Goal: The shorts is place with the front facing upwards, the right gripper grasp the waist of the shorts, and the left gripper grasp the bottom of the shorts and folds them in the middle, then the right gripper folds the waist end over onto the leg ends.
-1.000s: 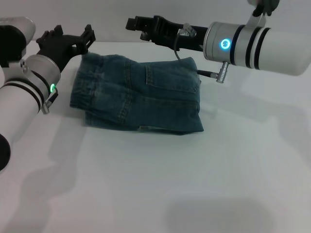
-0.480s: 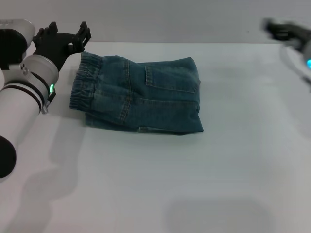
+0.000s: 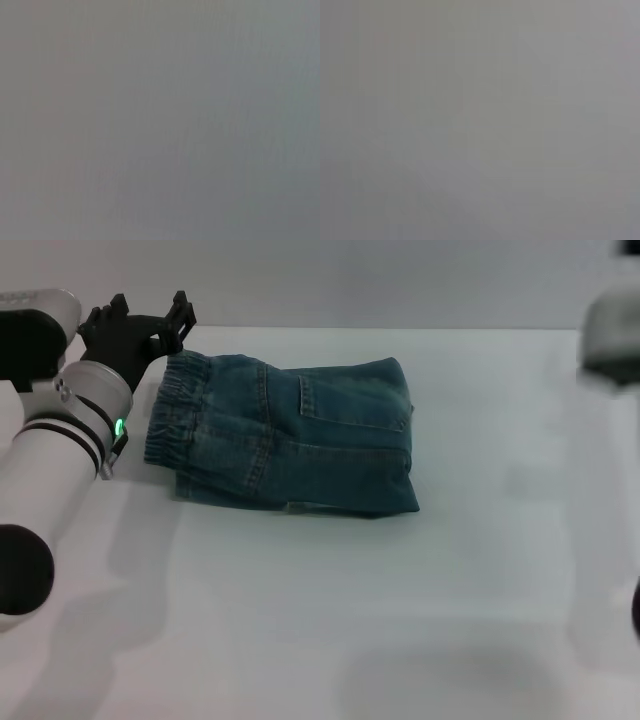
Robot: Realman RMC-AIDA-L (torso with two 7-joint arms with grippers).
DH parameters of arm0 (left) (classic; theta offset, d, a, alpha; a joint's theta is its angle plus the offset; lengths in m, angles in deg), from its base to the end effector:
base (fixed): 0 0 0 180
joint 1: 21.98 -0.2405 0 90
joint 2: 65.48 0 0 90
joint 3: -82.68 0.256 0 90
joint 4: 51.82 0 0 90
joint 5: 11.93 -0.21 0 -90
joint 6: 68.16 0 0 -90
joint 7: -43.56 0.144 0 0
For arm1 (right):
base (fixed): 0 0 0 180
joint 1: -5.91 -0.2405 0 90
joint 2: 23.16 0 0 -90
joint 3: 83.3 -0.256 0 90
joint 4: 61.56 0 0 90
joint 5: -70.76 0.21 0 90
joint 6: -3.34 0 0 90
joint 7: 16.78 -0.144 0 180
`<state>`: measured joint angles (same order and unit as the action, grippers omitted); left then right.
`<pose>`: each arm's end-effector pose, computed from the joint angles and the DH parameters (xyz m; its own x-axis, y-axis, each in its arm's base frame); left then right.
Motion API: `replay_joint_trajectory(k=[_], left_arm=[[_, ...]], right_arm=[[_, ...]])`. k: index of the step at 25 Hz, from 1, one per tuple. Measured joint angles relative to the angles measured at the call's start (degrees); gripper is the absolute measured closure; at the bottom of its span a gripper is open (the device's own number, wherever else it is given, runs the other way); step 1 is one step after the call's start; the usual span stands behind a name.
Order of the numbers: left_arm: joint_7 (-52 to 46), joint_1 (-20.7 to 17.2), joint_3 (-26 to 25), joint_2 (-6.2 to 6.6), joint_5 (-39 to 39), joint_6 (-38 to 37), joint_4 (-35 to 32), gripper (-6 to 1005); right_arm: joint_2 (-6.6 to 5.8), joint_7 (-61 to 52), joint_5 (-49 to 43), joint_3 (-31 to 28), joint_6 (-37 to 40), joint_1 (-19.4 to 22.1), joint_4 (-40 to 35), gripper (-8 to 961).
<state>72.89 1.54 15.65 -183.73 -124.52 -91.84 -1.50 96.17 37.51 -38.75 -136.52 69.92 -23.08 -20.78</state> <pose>-0.2334 0.4028 -0.0279 0.6340 0.1737 0.7536 0.7725 -0.0974 -0.6274 0.2001 0.3865 0.0085 0.9178 0.2804 -0.2811 -0.3463 0.2188 -0.9123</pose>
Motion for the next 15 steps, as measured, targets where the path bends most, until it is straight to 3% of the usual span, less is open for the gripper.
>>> replay_joint_trajectory(k=[4,8,12,15], left_arm=[[-2.2,0.6,2.9,0.06,0.0,-4.9,-1.8,236],[-7.5,1.3,6.4,0.13,-3.8,-9.6,-4.2,236],[-15.9,3.1,9.2,-0.06,-10.0,-11.5,-7.9,236],[-22.7,5.5,12.9,-0.15,-12.9,-14.2,-12.6,236]], right_arm=[[-0.16,-28.5,-7.8,11.0,1.1,-0.7,-8.1,436],[-0.4,-55.5,-11.9,14.0,1.8,0.2,-14.1,447],[-0.76,-66.7,-12.8,13.2,-2.1,0.9,-15.8,474],[-1.59,-73.8,-15.3,13.2,-8.5,-1.0,-17.2,531]])
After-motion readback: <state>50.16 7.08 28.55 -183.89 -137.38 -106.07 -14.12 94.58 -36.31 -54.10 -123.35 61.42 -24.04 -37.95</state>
